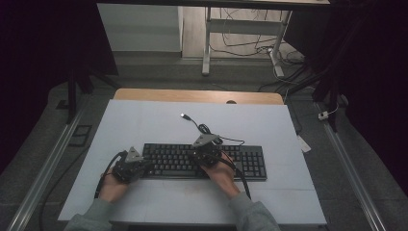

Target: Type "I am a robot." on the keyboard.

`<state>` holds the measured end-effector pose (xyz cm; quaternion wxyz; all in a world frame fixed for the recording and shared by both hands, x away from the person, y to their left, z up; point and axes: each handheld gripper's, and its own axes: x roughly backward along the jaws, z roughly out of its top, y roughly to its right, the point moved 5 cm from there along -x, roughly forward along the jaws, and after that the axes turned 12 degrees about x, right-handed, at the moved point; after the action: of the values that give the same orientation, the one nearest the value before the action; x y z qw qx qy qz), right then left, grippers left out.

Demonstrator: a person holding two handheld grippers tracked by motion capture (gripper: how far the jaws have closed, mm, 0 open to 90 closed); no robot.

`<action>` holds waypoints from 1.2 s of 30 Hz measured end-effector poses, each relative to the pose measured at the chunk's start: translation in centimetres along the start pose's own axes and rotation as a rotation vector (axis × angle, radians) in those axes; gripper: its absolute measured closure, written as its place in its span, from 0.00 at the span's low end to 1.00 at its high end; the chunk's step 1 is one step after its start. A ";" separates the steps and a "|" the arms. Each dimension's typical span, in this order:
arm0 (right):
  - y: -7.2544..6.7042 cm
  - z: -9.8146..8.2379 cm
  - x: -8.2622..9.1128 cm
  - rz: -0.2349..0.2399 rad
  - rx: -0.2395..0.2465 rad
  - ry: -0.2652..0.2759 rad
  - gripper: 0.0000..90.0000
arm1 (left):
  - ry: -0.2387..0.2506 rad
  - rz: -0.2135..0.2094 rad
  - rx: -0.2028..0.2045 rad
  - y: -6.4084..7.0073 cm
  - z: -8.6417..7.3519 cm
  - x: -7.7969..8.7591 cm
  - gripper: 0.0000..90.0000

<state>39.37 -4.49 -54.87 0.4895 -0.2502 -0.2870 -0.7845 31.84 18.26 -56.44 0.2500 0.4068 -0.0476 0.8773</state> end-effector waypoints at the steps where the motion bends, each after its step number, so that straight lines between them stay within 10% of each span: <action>1: 0.0 0.0 -0.1 0.001 -0.002 0.002 0.99 | 0.000 0.000 -0.002 0.0 0.0 0.0 0.98; 24: 0.5 -1.2 3.0 -0.017 -0.040 0.093 0.99 | 0.103 -0.039 0.040 0.0 0.5 1.4 0.97; 36: 0.1 -3.6 6.3 -0.012 -0.079 0.124 0.62 | 0.126 -0.045 0.081 -0.5 0.5 1.6 0.62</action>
<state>36.55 -10.98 -53.19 0.4913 -0.2184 -0.2263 -0.8122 31.56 19.16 -54.93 0.2556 0.3617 0.0130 0.8965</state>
